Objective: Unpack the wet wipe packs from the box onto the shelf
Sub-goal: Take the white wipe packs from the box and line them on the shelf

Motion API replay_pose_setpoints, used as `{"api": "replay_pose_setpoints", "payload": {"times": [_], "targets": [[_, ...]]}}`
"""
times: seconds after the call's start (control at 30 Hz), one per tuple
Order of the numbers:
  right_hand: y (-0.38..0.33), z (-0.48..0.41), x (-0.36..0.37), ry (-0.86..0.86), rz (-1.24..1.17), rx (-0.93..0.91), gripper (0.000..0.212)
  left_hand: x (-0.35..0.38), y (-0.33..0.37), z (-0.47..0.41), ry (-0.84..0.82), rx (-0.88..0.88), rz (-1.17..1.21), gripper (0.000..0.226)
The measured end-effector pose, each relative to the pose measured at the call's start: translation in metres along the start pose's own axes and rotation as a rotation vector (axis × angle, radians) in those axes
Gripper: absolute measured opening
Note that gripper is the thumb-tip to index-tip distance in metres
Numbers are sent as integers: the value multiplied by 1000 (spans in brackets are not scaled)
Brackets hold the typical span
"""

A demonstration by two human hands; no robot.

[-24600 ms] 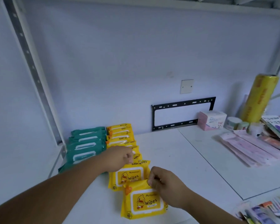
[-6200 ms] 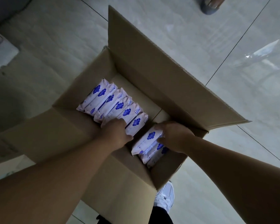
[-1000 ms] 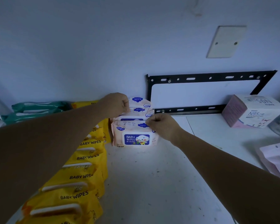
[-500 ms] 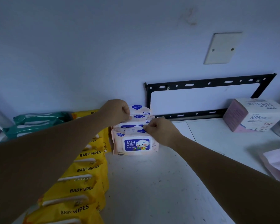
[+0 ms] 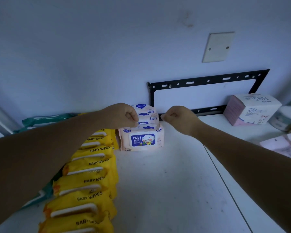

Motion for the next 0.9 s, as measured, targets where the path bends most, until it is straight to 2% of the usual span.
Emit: {"api": "replay_pose_setpoints", "payload": {"times": [0.2, 0.53, 0.9], "targets": [[4, 53, -8, 31, -174, -15, 36, 11, 33, 34, -21, 57, 13, 13], [11, 164, -12, 53, -134, 44, 35, 44, 102, 106, -92, 202, -36, 4], [42, 284, -27, 70, -52, 138, 25, 111, 187, 153, -213, 371, 13, 15]]}}
Point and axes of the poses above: each hand's wrist, its own z-axis away from the middle knuckle, its own x-axis out of the palm, y = z × x, the point moved 8 cm from there along -z, towards the middle knuckle, and after that the axes turned 9 degrees about -y, right-handed, at the moved point
